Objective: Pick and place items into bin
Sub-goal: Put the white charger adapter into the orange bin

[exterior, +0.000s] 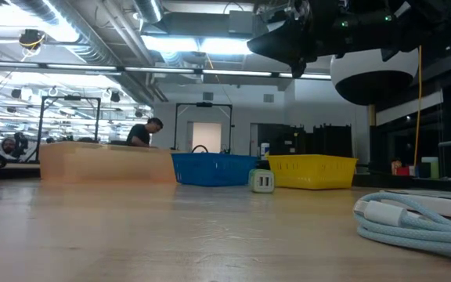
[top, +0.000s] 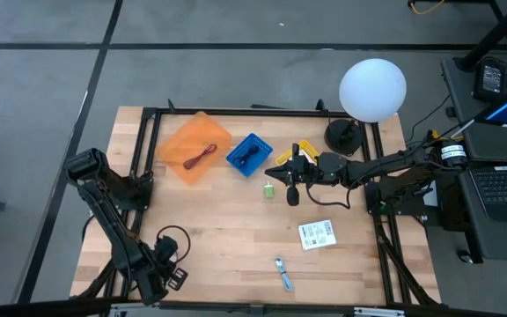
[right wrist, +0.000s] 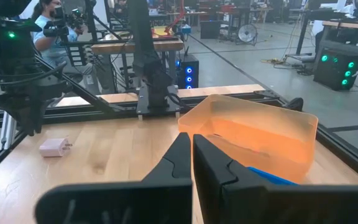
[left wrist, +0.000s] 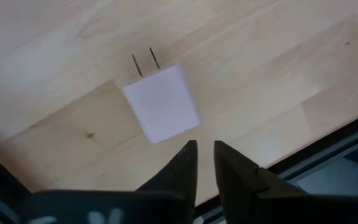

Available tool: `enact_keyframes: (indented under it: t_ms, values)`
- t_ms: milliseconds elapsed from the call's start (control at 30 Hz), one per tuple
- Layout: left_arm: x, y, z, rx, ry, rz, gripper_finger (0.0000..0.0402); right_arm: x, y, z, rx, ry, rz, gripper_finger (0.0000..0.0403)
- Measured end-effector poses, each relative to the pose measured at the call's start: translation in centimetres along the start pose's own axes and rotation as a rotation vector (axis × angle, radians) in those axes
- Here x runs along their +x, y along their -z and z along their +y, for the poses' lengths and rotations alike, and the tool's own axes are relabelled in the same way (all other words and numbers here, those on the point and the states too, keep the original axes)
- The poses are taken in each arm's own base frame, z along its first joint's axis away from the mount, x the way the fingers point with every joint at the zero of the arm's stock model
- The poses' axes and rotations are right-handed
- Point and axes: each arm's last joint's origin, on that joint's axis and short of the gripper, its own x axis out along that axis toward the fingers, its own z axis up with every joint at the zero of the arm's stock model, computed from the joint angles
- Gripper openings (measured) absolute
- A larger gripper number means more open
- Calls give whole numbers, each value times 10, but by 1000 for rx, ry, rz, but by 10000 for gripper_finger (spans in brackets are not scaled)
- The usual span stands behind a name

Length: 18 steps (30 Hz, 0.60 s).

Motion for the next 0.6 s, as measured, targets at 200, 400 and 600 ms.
enact_keyframes:
  t_ms: [200, 400, 600]
  values:
    - [0, 0, 0, -1, -1, 0, 111, 0, 0, 0, -1, 0, 0, 0]
    - [0, 0, 0, -1, 3, -6, 166, 0, 0, 0, 0, 0, 0, 0]
    - [0, -1, 0, 0, 11, -20, 206, 0, 0, 0, 0, 0, 1, 0]
